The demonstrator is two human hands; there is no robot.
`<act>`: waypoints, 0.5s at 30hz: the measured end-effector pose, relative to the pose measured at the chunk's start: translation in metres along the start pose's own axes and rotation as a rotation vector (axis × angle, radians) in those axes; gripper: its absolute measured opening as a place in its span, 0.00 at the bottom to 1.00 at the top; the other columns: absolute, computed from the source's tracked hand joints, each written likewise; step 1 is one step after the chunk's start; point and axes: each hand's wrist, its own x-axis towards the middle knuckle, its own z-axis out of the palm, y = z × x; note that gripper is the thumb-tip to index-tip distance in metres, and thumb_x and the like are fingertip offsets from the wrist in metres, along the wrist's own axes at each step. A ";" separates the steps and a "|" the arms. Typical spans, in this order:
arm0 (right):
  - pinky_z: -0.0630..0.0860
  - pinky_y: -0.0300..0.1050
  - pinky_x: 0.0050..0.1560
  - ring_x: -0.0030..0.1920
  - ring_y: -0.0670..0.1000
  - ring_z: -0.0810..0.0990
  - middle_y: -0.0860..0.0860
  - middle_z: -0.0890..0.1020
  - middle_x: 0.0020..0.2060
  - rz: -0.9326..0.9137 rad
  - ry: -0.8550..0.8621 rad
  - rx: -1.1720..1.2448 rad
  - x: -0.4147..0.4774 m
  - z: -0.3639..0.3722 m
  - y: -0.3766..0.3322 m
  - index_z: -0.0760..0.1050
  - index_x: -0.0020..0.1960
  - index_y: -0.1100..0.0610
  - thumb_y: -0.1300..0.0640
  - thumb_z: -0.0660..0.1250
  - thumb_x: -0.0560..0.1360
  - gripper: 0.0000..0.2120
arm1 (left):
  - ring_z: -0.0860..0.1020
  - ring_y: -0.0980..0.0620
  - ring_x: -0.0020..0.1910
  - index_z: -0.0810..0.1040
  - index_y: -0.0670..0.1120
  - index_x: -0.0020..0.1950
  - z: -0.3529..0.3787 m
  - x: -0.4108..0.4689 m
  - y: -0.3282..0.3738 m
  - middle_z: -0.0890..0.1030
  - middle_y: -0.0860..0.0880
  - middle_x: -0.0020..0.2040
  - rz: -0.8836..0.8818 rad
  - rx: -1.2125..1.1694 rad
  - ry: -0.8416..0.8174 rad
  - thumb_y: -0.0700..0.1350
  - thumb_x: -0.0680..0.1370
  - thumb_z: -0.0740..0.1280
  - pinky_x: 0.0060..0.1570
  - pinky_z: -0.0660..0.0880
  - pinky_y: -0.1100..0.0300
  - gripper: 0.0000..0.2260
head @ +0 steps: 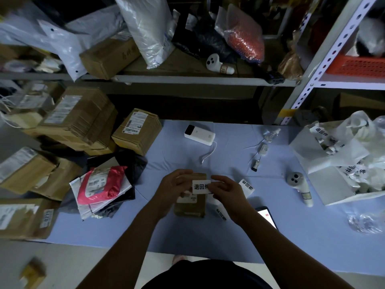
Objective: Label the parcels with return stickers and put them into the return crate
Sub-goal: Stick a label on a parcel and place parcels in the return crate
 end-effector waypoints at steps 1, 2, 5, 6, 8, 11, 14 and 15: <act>0.83 0.43 0.48 0.50 0.55 0.87 0.58 0.87 0.48 -0.014 0.024 -0.005 0.002 0.003 0.000 0.78 0.60 0.62 0.66 0.72 0.76 0.13 | 0.84 0.40 0.52 0.80 0.47 0.62 -0.003 0.001 -0.002 0.86 0.42 0.52 -0.022 -0.015 0.016 0.38 0.79 0.70 0.55 0.79 0.42 0.12; 0.83 0.42 0.46 0.50 0.55 0.87 0.58 0.87 0.47 -0.026 0.047 -0.011 0.004 0.006 0.001 0.78 0.59 0.62 0.67 0.72 0.76 0.12 | 0.85 0.40 0.51 0.80 0.45 0.61 -0.005 0.001 -0.003 0.86 0.41 0.52 -0.031 -0.014 0.034 0.39 0.79 0.70 0.54 0.80 0.44 0.11; 0.81 0.37 0.42 0.46 0.51 0.88 0.57 0.87 0.46 -0.043 0.100 -0.129 0.013 0.017 0.001 0.79 0.55 0.59 0.67 0.74 0.74 0.11 | 0.86 0.43 0.47 0.82 0.43 0.55 -0.008 0.004 -0.010 0.86 0.43 0.48 0.016 0.043 0.140 0.36 0.75 0.75 0.46 0.84 0.51 0.10; 0.81 0.37 0.41 0.45 0.51 0.88 0.56 0.87 0.45 -0.049 0.125 -0.191 0.018 0.020 0.004 0.80 0.53 0.58 0.67 0.75 0.74 0.11 | 0.86 0.43 0.47 0.82 0.44 0.52 -0.009 0.008 -0.014 0.86 0.44 0.45 0.033 0.076 0.183 0.35 0.74 0.75 0.45 0.84 0.51 0.09; 0.83 0.40 0.41 0.43 0.51 0.87 0.54 0.87 0.42 -0.071 0.201 -0.336 0.032 0.026 0.013 0.80 0.48 0.57 0.66 0.77 0.71 0.09 | 0.86 0.47 0.44 0.82 0.48 0.47 -0.013 0.021 -0.024 0.85 0.47 0.42 0.083 0.215 0.263 0.36 0.74 0.75 0.42 0.84 0.51 0.08; 0.84 0.48 0.40 0.39 0.50 0.86 0.49 0.85 0.36 -0.114 0.293 -0.583 0.053 0.037 0.024 0.79 0.39 0.51 0.62 0.79 0.69 0.11 | 0.83 0.54 0.39 0.81 0.48 0.46 -0.018 0.041 -0.034 0.83 0.51 0.40 0.159 0.441 0.322 0.40 0.76 0.74 0.35 0.81 0.63 0.04; 0.80 0.42 0.36 0.37 0.46 0.83 0.46 0.83 0.35 -0.100 0.364 -0.668 0.069 0.049 0.030 0.79 0.38 0.51 0.59 0.77 0.71 0.09 | 0.82 0.55 0.40 0.80 0.46 0.47 -0.018 0.056 -0.043 0.82 0.51 0.42 0.160 0.530 0.314 0.44 0.78 0.71 0.33 0.78 0.67 0.03; 0.77 0.38 0.35 0.37 0.45 0.82 0.46 0.83 0.35 -0.088 0.373 -0.676 0.073 0.051 0.031 0.79 0.40 0.52 0.59 0.76 0.72 0.07 | 0.81 0.55 0.41 0.79 0.47 0.48 -0.019 0.061 -0.047 0.81 0.51 0.44 0.156 0.563 0.324 0.46 0.79 0.71 0.35 0.78 0.67 0.03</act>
